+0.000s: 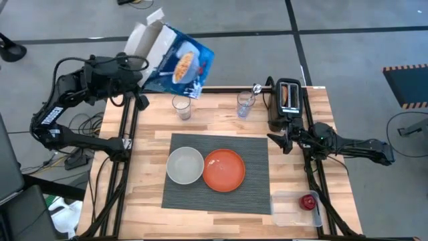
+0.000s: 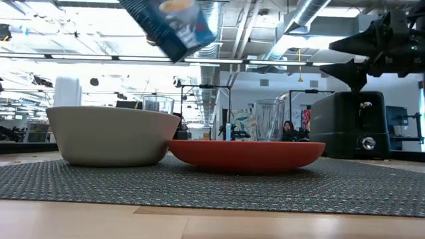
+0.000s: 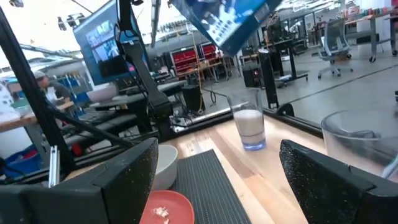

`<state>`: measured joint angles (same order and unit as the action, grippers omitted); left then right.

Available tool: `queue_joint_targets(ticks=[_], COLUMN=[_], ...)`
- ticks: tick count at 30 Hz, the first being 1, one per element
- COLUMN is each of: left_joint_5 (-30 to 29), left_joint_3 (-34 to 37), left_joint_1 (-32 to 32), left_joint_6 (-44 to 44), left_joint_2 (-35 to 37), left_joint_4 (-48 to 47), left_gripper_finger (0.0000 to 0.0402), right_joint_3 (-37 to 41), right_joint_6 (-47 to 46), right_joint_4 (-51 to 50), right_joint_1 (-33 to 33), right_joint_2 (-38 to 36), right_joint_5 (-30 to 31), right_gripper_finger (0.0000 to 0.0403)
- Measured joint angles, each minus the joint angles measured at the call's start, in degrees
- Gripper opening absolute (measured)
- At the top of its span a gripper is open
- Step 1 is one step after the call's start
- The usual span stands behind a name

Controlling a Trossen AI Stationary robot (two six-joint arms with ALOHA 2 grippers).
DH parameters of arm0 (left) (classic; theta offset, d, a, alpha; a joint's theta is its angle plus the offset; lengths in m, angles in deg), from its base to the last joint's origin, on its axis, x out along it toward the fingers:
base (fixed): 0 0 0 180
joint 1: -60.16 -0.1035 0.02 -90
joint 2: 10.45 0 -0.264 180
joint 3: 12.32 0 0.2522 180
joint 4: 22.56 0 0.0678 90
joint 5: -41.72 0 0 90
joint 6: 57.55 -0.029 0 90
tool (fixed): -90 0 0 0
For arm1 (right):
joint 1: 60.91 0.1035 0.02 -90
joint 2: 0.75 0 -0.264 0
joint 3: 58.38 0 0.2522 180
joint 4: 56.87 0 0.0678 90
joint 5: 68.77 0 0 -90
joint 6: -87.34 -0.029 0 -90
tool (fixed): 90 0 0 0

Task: Arrange a breakfast setting
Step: Pour the cereal from the cereal box into the bowl

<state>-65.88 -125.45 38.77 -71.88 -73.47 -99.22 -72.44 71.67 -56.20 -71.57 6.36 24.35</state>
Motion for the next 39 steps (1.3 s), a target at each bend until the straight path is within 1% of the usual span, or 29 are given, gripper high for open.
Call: queue_joint_targets(ticks=[7, 11, 17, 22, 30, 34, 39], left_joint_5=[0.9, 0.9, 0.6, -2.4, -2.6, -2.6, -2.7], left_joint_3=[0.1, 0.3, 0.3, 0.3, 0.3, 0.3, 0.3], left_joint_1=[8.3, 12.5, 18.1, 22.8, 25.6, 26.1, 26.8], left_joint_6=[-1.6, -1.8, -2.9, -4.1, -4.5, -4.2, -4.5], left_joint_2=[-1.3, -3.1, -6.1, -8.6, -11.8, -12.2, -12.2], left_joint_4=[5.8, 7.5, 10.7, 13.4, 14.6, 15.8, 18.3], left_gripper_finger=[0.0, 0.0, 0.0, 0.0, 0.0, 0.0, 0.0], right_joint_3=[0.0, 0.0, 0.0, 0.0, -0.2, -1.2, -1.3], right_joint_6=[-1.7, -2.0, -2.0, -1.8, 1.0, 2.5, 3.6], right_joint_4=[4.3, 6.8, 12.0, 17.8, 33.2, 37.3, 47.1], right_joint_1=[0.0, 0.0, 0.0, 0.0, 0.0, -0.1, -0.1], right_joint_2=[0.1, 1.5, 6.5, 12.1, 22.8, 27.9, 34.6], right_joint_5=[-0.1, -0.4, -1.8, -2.7, -9.1, -9.5, -9.8], right_gripper_finger=[0.0362, 0.0362, 0.0361, 0.0361, 0.0361, 0.0361, 0.0361])
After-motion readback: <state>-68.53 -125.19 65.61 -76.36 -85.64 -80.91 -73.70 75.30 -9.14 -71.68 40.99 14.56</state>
